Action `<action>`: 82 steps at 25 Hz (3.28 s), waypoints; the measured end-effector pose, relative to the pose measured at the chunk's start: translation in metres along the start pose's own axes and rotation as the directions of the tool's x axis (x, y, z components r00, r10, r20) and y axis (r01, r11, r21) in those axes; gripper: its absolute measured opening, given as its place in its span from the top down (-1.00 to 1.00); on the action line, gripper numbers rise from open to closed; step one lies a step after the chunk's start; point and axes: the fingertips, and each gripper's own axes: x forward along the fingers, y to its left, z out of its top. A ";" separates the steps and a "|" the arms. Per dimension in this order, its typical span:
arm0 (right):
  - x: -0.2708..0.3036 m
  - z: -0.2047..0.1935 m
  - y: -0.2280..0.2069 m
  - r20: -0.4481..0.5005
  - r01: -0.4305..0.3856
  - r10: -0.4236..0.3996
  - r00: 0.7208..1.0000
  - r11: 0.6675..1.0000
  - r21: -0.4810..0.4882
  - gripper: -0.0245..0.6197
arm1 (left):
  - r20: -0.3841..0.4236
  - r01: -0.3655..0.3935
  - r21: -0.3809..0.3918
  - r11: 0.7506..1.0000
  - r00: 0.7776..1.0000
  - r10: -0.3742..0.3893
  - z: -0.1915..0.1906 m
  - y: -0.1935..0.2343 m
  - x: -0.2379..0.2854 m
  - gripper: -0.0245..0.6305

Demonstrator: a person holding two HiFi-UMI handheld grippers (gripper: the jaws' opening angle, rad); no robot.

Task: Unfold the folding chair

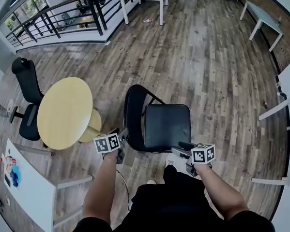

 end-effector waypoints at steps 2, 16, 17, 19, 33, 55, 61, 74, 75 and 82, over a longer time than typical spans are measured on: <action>-0.006 -0.007 0.013 0.011 0.010 -0.010 1.000 1.000 -0.021 0.00 | -0.035 0.036 0.028 0.999 0.999 -0.036 -0.025 -0.020 -0.015 0.29; -0.039 -0.030 0.118 0.217 -0.004 0.019 0.976 0.998 -0.069 0.90 | -0.126 0.210 0.145 0.967 0.973 -0.193 -0.119 -0.101 -0.113 0.90; -0.040 -0.031 0.126 0.239 -0.044 0.052 0.969 0.998 -0.039 0.90 | -0.126 0.223 0.155 0.962 0.971 -0.205 -0.122 -0.106 -0.117 0.91; -0.042 -0.033 0.140 0.291 -0.128 0.115 0.950 0.991 0.028 0.90 | -0.130 0.247 0.178 0.953 0.965 -0.226 -0.130 -0.117 -0.124 0.90; -0.087 -0.023 0.231 0.399 -0.314 0.295 0.868 0.949 -0.019 0.91 | -0.147 0.361 0.166 0.918 0.929 -0.339 -0.165 -0.170 -0.174 0.90; -0.264 -0.050 0.190 0.424 -0.258 0.288 0.859 0.957 -0.130 0.91 | -0.032 0.358 0.216 0.908 0.932 -0.360 -0.209 -0.354 -0.176 0.90; -0.295 -0.087 0.172 0.361 -0.186 0.235 0.903 0.968 -0.167 0.91 | -0.001 0.290 0.219 0.932 0.955 -0.297 -0.234 -0.380 -0.191 0.90; -0.319 -0.107 0.151 0.353 -0.075 0.135 0.926 0.981 -0.179 0.91 | 0.039 0.204 0.242 0.948 0.975 -0.220 -0.237 -0.378 -0.220 0.90; -0.318 -0.109 0.154 0.351 -0.065 0.129 0.927 0.980 -0.188 0.91 | 0.041 0.208 0.251 0.945 0.974 -0.225 -0.234 -0.378 -0.222 0.90; -0.274 -0.116 0.184 0.346 -0.013 0.093 0.934 0.974 -0.227 0.91 | 0.059 0.214 0.283 0.935 0.969 -0.240 -0.207 -0.339 -0.247 0.90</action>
